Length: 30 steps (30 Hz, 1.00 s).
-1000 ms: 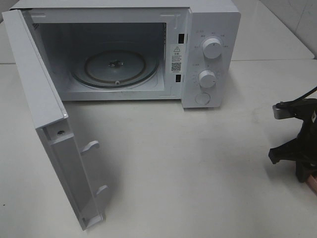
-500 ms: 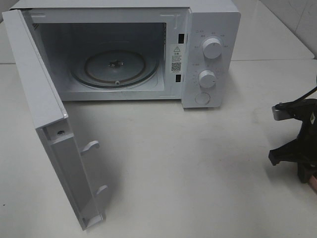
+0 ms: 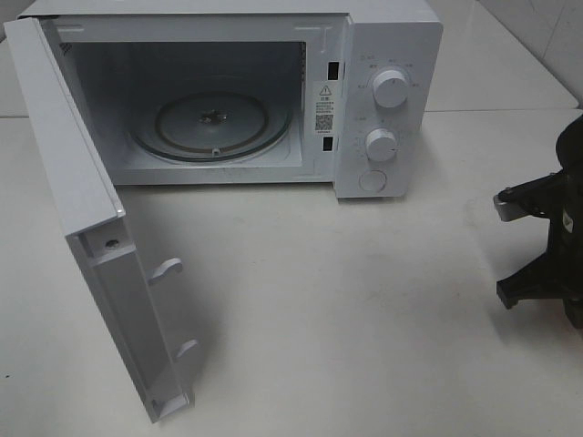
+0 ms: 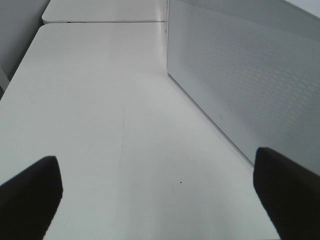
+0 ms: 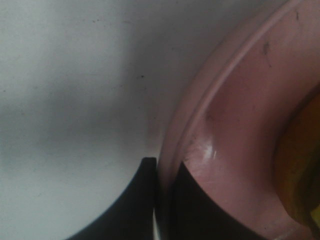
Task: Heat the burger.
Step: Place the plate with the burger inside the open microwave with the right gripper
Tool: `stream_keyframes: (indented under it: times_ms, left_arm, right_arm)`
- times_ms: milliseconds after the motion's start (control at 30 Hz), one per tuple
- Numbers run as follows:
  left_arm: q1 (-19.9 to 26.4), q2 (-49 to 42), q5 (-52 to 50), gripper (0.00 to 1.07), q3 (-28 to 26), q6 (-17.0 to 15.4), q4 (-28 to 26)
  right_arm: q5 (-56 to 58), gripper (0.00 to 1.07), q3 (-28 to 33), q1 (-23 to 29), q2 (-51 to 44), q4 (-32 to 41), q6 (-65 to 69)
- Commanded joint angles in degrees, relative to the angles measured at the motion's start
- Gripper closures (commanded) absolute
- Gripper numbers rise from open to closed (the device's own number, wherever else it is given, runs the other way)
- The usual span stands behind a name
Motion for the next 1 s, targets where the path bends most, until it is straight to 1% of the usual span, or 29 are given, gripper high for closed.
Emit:
stream_keyframes:
  times_ms: [33, 300, 567, 633, 667, 800, 967, 1000]
  left_arm:
    - [0.1, -1.1, -0.7, 0.09, 0.2, 0.0, 0.1]
    - [0.1, -1.1, -0.7, 0.09, 0.2, 0.0, 0.1]
    - [0.1, -1.1, -0.7, 0.09, 0.2, 0.0, 0.1]
    - [0.1, -1.1, -0.7, 0.09, 0.2, 0.0, 0.1]
    - [0.1, -1.1, -0.7, 0.09, 0.2, 0.0, 0.1]
    - [0.1, -1.1, -0.7, 0.09, 0.2, 0.0, 0.1]
    - [0.1, -1.1, -0.7, 0.09, 0.2, 0.0, 0.1]
    - [0.1, -1.1, -0.7, 0.09, 0.2, 0.0, 0.1]
  right_arm:
    - [2.8, 1.07, 0.1, 0.6, -1.2, -3.1, 1.7]
    - [6.9, 1.07, 0.2, 0.6, -4.8, -4.5, 2.5]
    - [8.2, 1.07, 0.6, 0.8, -6.0, -4.8, 2.6]
    - [9.7, 1.07, 0.9, 2.9, -7.0, -7.0, 4.1]
    - [9.7, 1.07, 0.9, 2.9, -7.0, -7.0, 4.1]
    - [12.0, 1.07, 0.9, 5.5, -7.2, -8.8, 5.0]
    - [13.3, 1.07, 0.9, 7.7, -7.2, -9.5, 5.5]
    - [13.7, 1.07, 0.9, 8.9, -7.2, -9.3, 5.6]
